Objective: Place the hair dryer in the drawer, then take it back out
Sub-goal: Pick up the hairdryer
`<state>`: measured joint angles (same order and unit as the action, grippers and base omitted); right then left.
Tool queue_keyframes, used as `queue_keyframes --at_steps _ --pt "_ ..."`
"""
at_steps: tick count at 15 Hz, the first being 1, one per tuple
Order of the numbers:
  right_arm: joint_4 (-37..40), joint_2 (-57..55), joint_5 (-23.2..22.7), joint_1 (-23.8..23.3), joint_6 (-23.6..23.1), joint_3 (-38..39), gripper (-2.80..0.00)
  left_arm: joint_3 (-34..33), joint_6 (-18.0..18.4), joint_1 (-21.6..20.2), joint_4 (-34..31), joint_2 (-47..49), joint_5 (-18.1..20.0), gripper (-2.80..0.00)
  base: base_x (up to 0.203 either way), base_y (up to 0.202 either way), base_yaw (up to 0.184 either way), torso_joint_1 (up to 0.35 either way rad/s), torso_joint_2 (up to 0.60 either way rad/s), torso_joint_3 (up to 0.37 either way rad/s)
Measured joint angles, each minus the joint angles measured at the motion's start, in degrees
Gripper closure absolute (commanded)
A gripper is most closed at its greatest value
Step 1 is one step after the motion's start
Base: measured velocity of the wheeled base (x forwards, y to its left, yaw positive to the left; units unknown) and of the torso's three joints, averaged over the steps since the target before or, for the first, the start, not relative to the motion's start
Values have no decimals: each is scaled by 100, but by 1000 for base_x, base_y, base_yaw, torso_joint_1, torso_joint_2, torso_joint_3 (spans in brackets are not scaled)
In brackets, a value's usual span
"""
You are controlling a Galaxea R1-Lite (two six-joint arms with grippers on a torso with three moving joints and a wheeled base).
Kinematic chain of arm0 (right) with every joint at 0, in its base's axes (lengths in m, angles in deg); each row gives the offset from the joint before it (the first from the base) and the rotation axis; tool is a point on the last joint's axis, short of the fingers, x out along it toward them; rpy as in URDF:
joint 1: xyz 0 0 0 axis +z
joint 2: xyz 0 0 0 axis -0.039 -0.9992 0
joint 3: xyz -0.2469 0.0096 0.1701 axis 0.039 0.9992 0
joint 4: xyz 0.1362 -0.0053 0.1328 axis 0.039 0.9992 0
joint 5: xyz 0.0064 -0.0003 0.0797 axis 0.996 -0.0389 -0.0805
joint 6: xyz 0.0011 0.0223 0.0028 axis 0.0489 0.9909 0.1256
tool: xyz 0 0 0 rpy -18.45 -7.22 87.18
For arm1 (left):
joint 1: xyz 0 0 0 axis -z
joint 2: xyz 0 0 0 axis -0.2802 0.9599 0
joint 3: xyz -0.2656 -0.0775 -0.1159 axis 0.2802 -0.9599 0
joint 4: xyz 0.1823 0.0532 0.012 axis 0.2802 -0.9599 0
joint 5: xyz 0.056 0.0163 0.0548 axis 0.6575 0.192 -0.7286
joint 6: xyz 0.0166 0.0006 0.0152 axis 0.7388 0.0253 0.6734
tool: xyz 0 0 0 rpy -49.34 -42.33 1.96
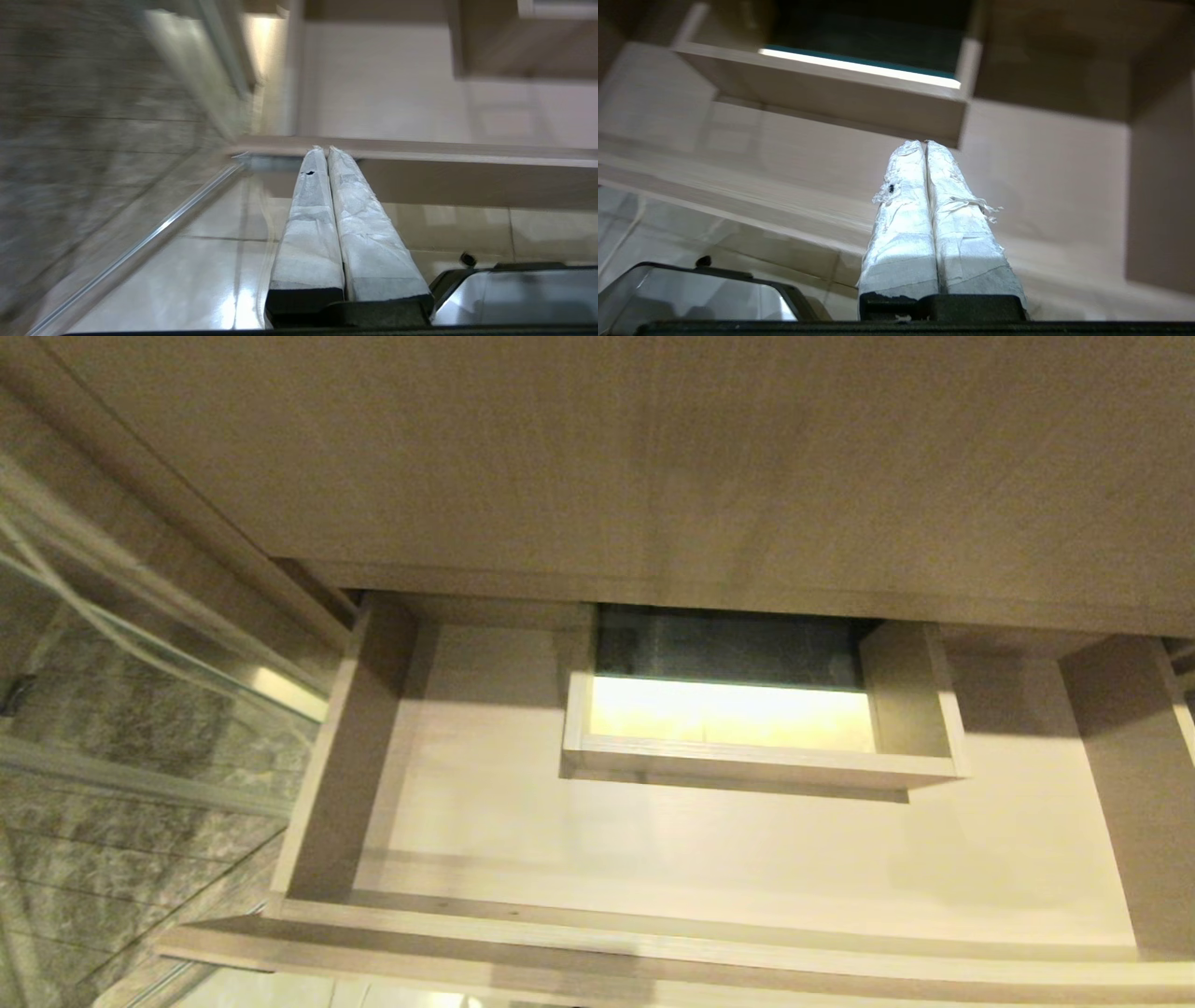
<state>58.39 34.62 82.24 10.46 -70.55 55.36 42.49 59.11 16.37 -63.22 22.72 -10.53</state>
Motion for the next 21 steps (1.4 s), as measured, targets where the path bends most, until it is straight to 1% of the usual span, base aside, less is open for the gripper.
queue_keyframes --at_steps 2,5,14,21 --pt "16 0 1 1 -6 7 0 0 -2 -5 3 0 -1 0 3 -6 167 145 -470 -298" --pt "10 0 1 1 0 7 0 -2 -2 0 -4 0 -2 0 0 -6 130 64 -161 -106" --pt "11 0 1 6 -19 7 0 -2 -2 0 -1 0 -1 0 0 0 0 5 -12 -7" --pt "10 0 1 1 -8 7 0 -2 -2 0 2 0 -1 0 0 0 0 154 -396 -244"
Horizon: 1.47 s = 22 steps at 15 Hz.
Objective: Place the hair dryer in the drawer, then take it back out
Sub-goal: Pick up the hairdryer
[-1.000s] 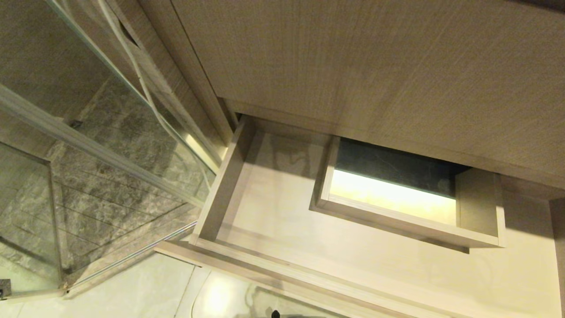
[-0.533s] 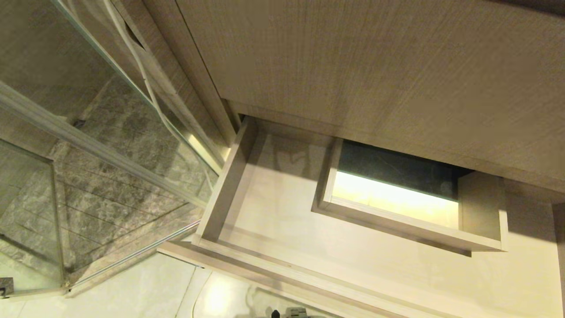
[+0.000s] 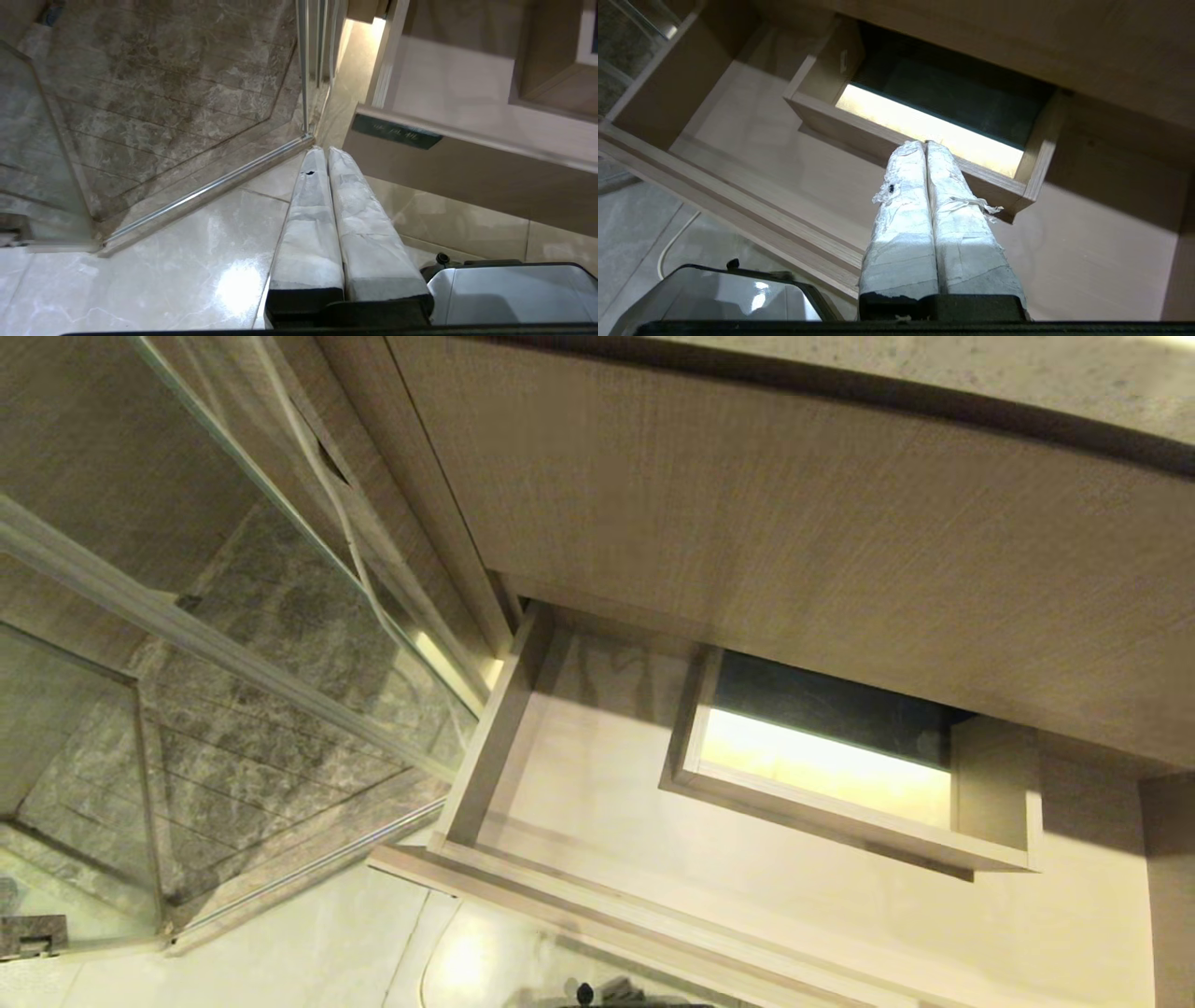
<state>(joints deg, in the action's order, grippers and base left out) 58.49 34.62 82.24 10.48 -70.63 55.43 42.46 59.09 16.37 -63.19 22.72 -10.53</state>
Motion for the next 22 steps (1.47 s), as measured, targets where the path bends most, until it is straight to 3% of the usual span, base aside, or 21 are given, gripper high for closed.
queue_keyframes --at_steps 22 --pt "1 0 -1 2 -1 0 0 0 0 0 -4 0 0 0 0 0 0 236 -518 -287"
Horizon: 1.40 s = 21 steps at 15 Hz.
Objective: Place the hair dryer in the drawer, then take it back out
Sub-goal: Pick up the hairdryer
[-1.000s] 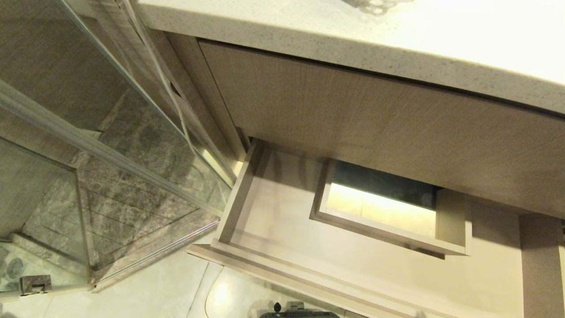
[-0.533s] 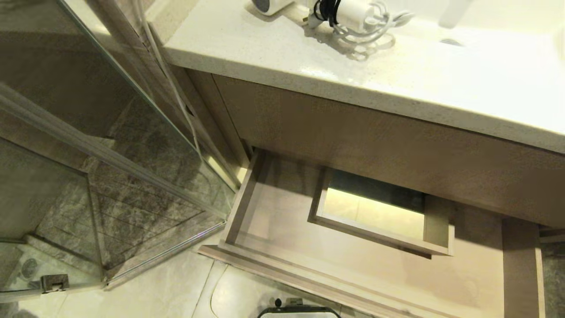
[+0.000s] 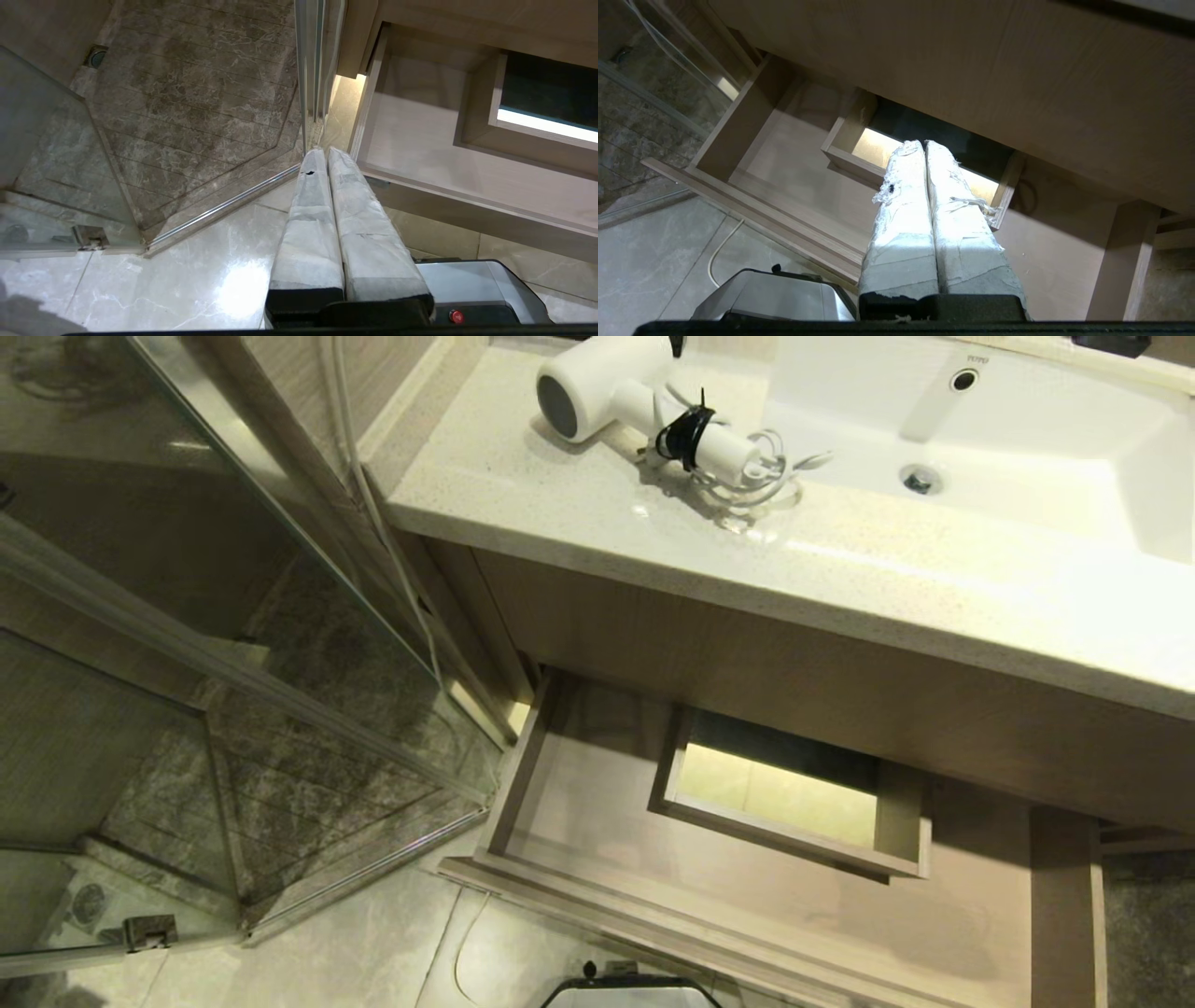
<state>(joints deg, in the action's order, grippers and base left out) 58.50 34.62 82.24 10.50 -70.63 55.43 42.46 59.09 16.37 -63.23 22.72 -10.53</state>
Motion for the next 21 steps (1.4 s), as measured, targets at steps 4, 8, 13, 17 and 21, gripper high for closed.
queue_keyframes --at_steps 4,8,13,17,21 --pt "0 0 1 -2 0 0 0 0 0 0 -3 0 2 0 0 0 0 173 -342 -181" --pt "-1 0 1 -4 0 0 0 0 0 0 1 0 0 0 0 0 0 165 -327 -169" --pt "2 0 1 -4 0 0 0 0 0 -2 -1 0 0 0 0 0 0 70 -143 -73" --pt "-1 0 6 -3 2 0 0 0 0 -2 -4 0 0 0 0 0 0 0 0 0" --pt "-11 0 3 -4 20 0 0 0 1 4 1 0 1 0 -3 3 -85 0 0 2"
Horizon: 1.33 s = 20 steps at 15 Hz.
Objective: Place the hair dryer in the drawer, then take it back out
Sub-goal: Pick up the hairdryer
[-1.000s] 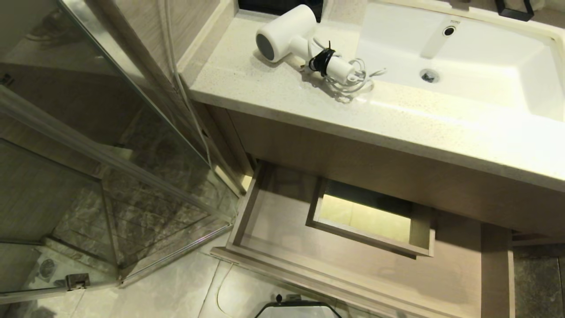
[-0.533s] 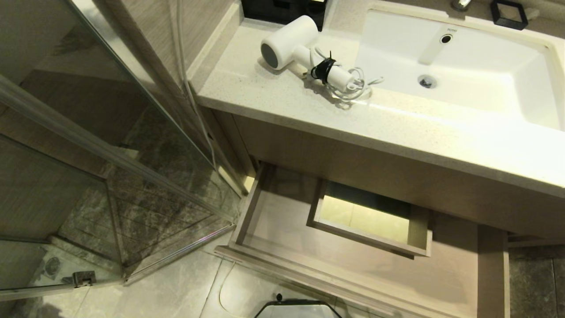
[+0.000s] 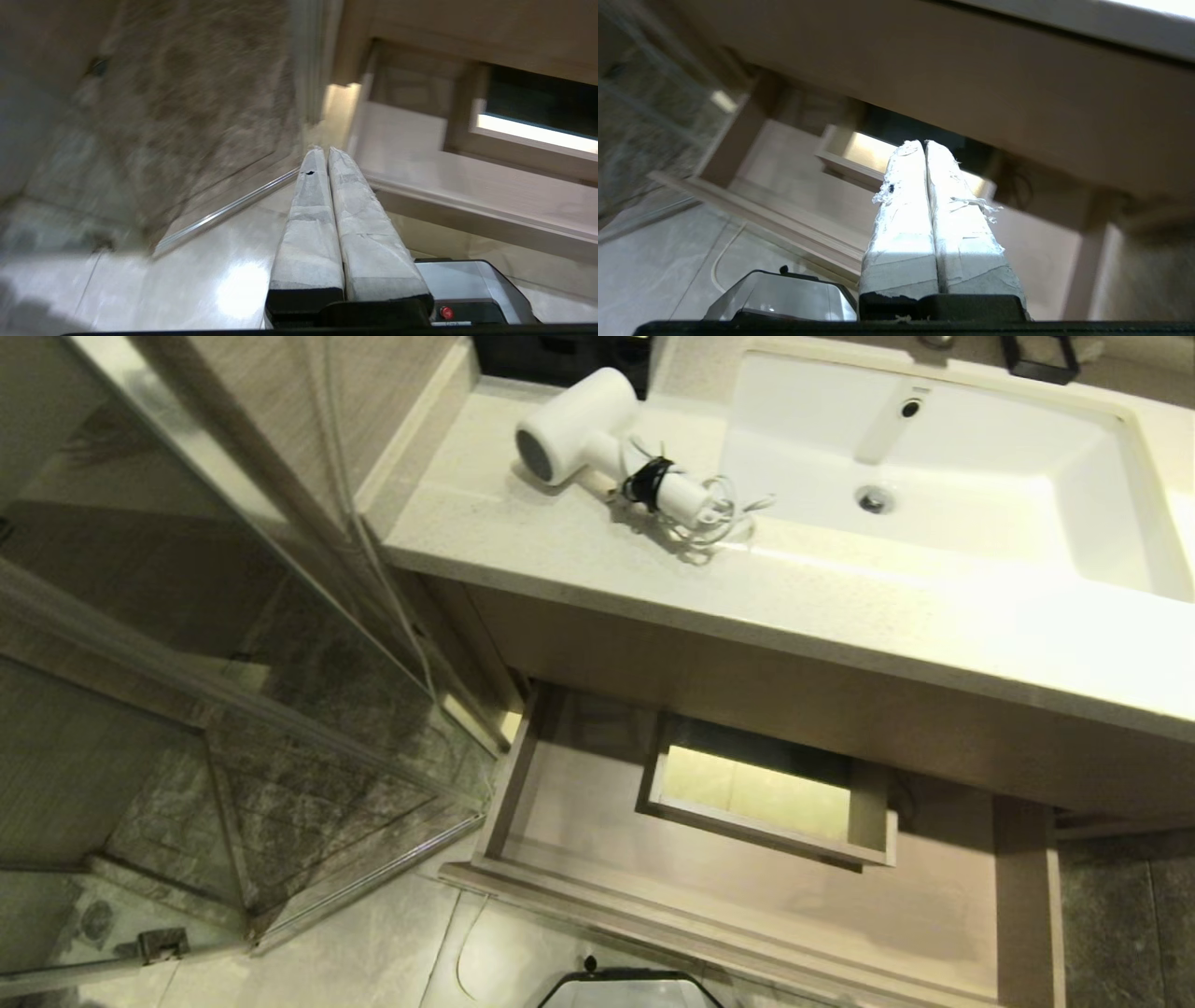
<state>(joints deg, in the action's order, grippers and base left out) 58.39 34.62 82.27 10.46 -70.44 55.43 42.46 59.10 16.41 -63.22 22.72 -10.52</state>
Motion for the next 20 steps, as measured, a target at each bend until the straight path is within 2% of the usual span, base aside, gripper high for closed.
queue_keyframes --at_steps 5,14,20 --pt "2 0 8 1 0 0 0 0 -1 -2 0 0 -1 0 1 4 -126 2 1 2" --pt "15 0 -3 6 -6 0 0 0 -1 -7 -1 0 -1 0 0 0 0 0 0 0" --pt "13 0 -6 0 -8 0 0 0 1 0 -5 0 -1 0 -1 -7 157 3 1 4"
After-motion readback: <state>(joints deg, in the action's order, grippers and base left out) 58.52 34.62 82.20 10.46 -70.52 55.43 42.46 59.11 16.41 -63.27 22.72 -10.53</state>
